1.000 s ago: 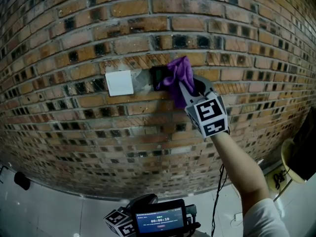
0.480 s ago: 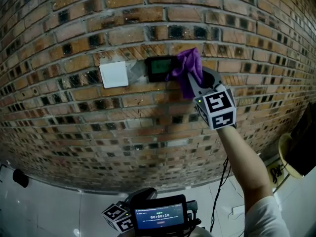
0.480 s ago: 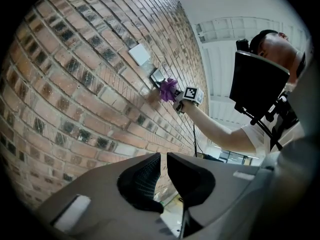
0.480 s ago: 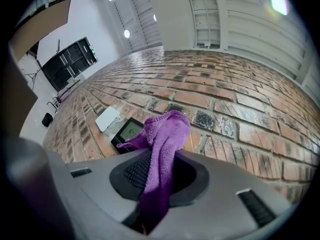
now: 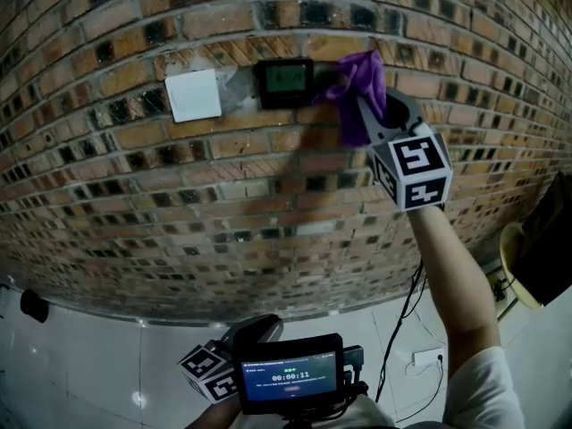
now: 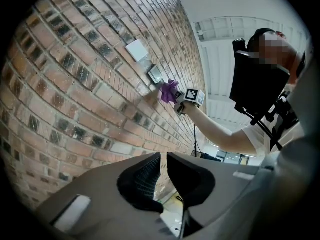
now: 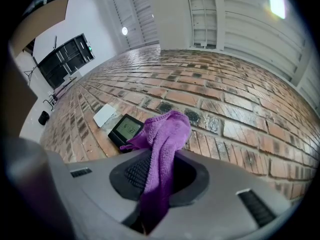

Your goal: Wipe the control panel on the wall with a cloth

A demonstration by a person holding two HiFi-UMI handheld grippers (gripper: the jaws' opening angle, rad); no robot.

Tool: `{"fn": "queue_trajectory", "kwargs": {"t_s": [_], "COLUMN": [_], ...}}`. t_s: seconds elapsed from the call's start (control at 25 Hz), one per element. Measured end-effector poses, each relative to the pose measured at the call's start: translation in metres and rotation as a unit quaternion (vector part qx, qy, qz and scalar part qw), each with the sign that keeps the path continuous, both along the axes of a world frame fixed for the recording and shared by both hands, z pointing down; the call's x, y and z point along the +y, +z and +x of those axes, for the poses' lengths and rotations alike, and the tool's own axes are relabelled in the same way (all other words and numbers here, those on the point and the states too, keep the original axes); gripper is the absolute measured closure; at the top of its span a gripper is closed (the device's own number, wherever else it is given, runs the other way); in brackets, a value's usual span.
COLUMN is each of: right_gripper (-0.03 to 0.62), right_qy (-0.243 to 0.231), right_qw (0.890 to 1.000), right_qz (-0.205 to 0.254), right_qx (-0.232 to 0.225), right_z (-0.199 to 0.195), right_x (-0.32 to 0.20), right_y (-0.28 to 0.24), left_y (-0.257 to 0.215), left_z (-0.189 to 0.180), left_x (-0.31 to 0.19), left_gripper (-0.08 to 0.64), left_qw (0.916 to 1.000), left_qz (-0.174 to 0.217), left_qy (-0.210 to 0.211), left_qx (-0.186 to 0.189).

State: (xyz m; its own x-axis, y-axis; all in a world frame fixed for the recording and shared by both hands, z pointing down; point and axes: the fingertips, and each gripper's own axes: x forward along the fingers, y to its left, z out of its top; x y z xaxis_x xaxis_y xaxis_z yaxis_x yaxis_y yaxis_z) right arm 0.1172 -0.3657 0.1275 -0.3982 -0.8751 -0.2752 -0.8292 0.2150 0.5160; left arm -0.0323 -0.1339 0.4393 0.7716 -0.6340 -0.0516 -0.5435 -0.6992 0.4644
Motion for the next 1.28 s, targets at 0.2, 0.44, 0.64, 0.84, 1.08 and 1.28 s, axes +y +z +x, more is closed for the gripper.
{"fn": "queue_trajectory", "kwargs": {"t_s": [0.2,0.44,0.64,0.84,1.08,1.28], "right_gripper": [0.511,0.511,0.511,0.511,0.511,0.511], "right_qy": [-0.004,-0.013,-0.016,-0.015,-0.018,-0.017], "right_qw": [1.000,1.000,0.999,0.999,0.998,0.995], "right_qz": [-0.005,-0.017,-0.028,-0.038,-0.060,-0.083], "right_qx": [0.001,-0.011,-0.017,-0.022,-0.028,-0.042], "right_z": [0.001,0.003,0.006,0.011,0.013,0.018], "right_x": [0.007,0.022,0.034,0.042,0.056,0.065], "right_y": [0.010,0.029,0.044,0.056,0.078,0.101], "left_y": [-0.001,-0.001,-0.002,-0.003,-0.006,-0.007], "left_z": [0.000,-0.005,-0.007,-0.007,-0.006,-0.007], "left_x": [-0.001,-0.005,-0.007,-0.008,-0.005,-0.005], "left_gripper": [0.526,0.526,0.526,0.526,0.526,0.526], "left_qw": [1.0000,0.9999,0.9999,0.9999,0.9999,0.9999], "left_qz": [-0.005,-0.008,-0.004,-0.001,-0.004,-0.004], "left_qy": [-0.002,-0.010,-0.012,-0.012,-0.014,-0.015], "left_qx": [0.002,0.002,0.003,0.001,0.004,0.004]}}
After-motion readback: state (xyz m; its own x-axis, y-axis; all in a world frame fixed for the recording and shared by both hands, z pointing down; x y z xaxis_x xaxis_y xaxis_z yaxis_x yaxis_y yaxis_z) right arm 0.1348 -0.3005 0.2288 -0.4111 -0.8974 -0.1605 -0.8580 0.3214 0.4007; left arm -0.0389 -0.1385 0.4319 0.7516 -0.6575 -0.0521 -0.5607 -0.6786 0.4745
